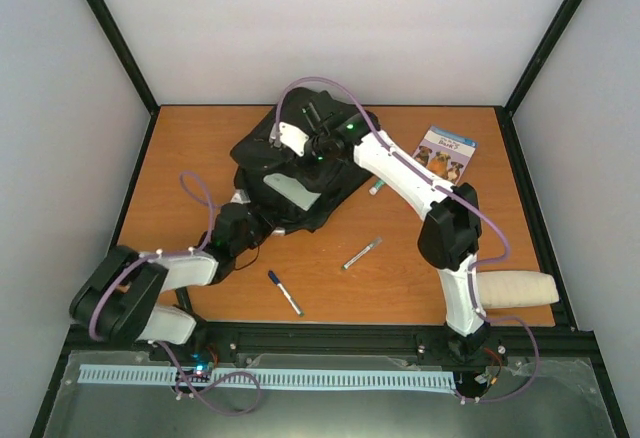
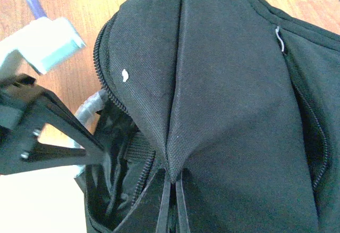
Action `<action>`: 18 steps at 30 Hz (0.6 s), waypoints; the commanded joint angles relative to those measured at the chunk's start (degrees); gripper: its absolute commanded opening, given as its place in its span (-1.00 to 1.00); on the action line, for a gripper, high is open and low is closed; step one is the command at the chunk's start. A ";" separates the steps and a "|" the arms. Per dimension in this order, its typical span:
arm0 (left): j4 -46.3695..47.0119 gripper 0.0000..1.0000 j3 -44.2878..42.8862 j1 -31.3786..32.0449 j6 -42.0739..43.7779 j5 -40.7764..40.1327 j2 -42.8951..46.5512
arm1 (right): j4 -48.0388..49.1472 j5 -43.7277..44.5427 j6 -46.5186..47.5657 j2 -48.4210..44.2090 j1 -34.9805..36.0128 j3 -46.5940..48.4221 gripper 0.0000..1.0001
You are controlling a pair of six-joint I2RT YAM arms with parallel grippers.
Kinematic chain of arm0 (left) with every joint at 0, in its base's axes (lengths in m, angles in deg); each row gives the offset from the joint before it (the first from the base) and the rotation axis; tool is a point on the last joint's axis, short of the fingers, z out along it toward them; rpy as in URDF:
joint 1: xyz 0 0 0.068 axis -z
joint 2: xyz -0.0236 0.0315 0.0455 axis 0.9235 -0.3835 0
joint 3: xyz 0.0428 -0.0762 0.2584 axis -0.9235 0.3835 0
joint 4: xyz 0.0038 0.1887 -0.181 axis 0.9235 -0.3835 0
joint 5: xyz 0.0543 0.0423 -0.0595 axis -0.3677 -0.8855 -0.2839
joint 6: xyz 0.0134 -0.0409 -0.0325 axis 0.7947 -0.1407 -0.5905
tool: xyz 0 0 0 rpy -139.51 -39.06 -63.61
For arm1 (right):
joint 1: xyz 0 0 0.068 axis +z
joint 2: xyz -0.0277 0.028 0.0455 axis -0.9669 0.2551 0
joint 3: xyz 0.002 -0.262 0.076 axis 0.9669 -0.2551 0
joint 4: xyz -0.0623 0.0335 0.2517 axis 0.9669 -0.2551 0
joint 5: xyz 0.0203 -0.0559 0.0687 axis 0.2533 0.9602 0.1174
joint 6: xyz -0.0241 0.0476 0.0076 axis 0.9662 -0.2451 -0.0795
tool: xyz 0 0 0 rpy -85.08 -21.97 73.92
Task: Pack the student bag
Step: Place the book in the student bag.
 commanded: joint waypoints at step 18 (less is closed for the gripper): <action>27.53 -0.98 -18.83 2.63 -4.50 4.15 -37.36 | -0.93 -5.13 1.28 2.53 3.98 3.20 -0.94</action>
